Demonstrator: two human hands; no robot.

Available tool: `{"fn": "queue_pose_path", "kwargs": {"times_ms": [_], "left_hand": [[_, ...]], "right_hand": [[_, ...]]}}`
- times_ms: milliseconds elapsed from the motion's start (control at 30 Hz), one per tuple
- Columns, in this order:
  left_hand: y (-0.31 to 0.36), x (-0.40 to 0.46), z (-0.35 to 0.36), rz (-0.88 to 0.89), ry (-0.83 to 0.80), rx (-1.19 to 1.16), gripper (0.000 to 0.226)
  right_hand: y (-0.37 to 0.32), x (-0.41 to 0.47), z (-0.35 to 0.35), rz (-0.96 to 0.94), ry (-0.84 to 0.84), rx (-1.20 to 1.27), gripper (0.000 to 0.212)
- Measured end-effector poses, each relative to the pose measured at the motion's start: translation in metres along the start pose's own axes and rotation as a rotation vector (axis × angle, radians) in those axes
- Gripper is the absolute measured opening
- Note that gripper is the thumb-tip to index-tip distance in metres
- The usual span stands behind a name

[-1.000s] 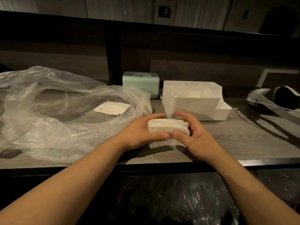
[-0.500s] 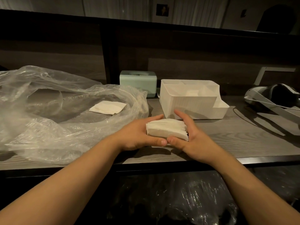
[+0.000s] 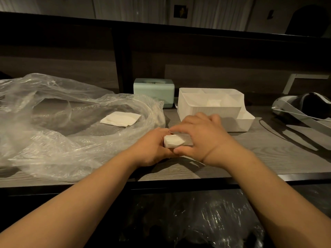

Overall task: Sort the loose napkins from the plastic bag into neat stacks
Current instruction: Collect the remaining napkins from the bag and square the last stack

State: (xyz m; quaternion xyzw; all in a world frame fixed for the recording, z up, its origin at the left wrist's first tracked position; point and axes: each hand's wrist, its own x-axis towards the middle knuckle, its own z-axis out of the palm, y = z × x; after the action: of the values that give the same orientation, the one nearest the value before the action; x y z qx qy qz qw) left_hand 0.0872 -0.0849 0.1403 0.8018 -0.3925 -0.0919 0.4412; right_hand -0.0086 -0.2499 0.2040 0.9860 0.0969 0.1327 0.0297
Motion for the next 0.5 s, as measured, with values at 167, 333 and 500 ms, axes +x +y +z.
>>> {"fn": "queue_pose_path", "kwargs": {"times_ms": [167,333,500], "left_hand": [[0.006,-0.005,-0.002,-0.081,0.085,-0.277,0.03],[0.011,-0.007,-0.008,-0.142,0.108,-0.587,0.035],[0.008,-0.004,-0.007,-0.126,0.178,-0.469,0.04]], "right_hand": [[0.002,0.015,-0.005,0.003,-0.026,0.232,0.027],[0.002,0.004,0.014,0.298,0.289,1.083,0.026],[0.011,-0.007,0.025,0.244,0.25,1.166,0.057]]}}
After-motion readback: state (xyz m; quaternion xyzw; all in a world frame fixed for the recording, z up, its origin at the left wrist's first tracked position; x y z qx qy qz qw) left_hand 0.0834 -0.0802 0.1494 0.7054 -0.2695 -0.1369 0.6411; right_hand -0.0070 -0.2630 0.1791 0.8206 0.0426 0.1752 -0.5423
